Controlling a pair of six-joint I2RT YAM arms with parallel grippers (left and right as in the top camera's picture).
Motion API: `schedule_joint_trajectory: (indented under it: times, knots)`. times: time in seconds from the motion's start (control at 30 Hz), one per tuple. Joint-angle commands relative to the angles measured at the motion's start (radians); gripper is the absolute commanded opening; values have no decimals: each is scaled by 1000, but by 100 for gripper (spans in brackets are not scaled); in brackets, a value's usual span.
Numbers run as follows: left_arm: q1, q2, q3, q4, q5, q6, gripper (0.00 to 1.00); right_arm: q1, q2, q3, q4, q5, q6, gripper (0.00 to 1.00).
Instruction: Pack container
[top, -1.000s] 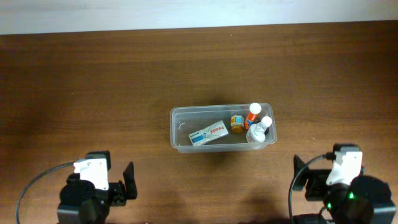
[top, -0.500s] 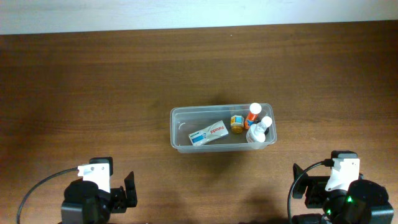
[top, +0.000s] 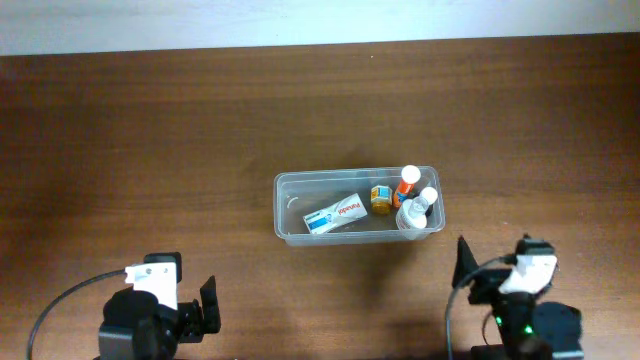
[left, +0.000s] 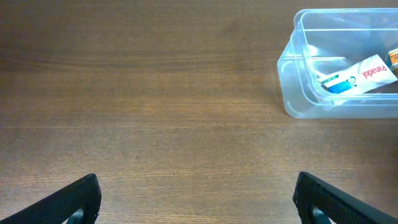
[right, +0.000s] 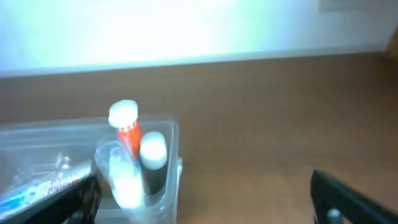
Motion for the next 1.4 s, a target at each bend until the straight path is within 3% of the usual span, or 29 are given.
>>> schedule_joint_trajectory:
  times: [0.0,0.13,0.23,1.13,1.37]
  knots:
    - [-3,-8,0,2,10,-1,99,-8,-10,-157,230,-18,0,98]
    - [-3,-8,0,2,10,-2,99,-7,-11,-332,564,-11,1,98]
    - [-3,-8,0,2,10,-2,99,-7,-8,-323,467,-10,0,98]
    - [1,-25,-2,3,9,-1,99,-7,-4,-323,467,-10,0,98]
    - [87,-158,-175,154,4,94,99,-7,-4,-323,467,-10,0,98]
